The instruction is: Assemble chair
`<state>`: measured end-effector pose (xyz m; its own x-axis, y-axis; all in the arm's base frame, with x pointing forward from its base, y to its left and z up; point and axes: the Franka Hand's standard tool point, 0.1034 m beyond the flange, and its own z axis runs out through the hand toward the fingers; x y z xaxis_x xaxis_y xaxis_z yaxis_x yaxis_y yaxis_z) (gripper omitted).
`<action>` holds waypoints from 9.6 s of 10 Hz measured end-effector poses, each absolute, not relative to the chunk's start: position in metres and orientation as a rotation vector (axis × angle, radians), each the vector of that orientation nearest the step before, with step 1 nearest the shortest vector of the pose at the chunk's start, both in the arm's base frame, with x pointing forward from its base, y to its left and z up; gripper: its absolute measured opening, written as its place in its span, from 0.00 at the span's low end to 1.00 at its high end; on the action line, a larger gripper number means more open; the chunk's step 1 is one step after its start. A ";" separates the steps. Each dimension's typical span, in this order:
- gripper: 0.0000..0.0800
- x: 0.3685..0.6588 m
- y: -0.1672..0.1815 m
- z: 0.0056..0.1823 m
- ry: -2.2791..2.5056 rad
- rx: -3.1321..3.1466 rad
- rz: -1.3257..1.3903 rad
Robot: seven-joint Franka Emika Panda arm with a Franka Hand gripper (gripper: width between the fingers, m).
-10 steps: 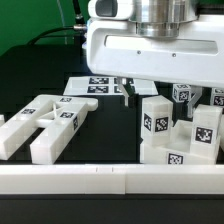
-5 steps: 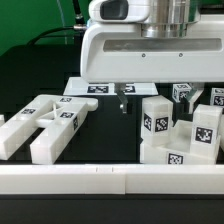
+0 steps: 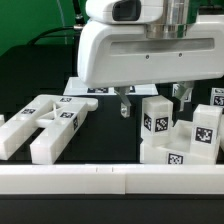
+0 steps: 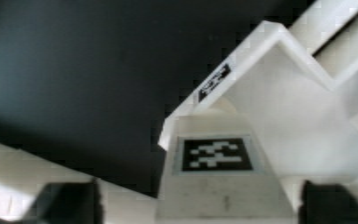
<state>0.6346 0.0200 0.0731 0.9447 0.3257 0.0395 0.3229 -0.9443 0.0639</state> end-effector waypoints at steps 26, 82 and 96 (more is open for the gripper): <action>0.51 0.635 0.048 0.069 -2.344 2.251 0.060; 0.81 0.636 0.046 0.071 0.245 3.079 0.126; 0.36 0.637 0.038 0.072 -0.597 3.062 0.145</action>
Offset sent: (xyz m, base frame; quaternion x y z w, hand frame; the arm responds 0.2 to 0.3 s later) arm 0.0000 0.0000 0.0000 0.0000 0.0000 0.0000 1.0000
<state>0.6369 0.0376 0.0720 0.9227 -0.3739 0.0942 -0.3756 -0.9268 0.0002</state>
